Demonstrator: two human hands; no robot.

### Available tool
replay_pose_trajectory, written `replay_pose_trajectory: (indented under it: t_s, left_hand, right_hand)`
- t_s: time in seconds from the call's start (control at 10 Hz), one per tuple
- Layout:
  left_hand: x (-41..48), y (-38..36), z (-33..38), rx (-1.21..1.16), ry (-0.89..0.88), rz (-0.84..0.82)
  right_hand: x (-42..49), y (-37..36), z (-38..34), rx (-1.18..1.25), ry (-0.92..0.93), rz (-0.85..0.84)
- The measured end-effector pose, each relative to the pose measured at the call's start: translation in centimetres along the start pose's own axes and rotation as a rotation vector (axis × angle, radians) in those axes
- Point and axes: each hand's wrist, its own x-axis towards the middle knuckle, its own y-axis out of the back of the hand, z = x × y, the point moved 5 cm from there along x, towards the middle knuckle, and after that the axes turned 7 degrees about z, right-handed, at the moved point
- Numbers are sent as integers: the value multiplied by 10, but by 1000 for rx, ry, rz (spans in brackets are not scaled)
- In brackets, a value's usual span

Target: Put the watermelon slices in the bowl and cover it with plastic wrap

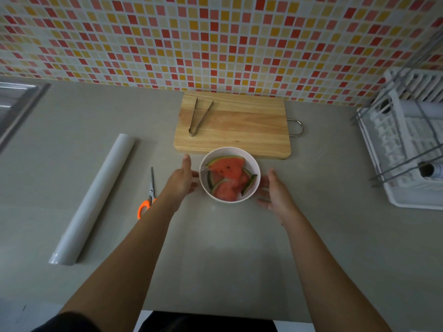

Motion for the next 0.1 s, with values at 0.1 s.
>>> replay_pose_trajectory:
  t_s: [0.1]
  left_hand:
    - [-1,17,23,11,-106,184]
  right_hand:
    - [-3,10,-24,-156,89,137]
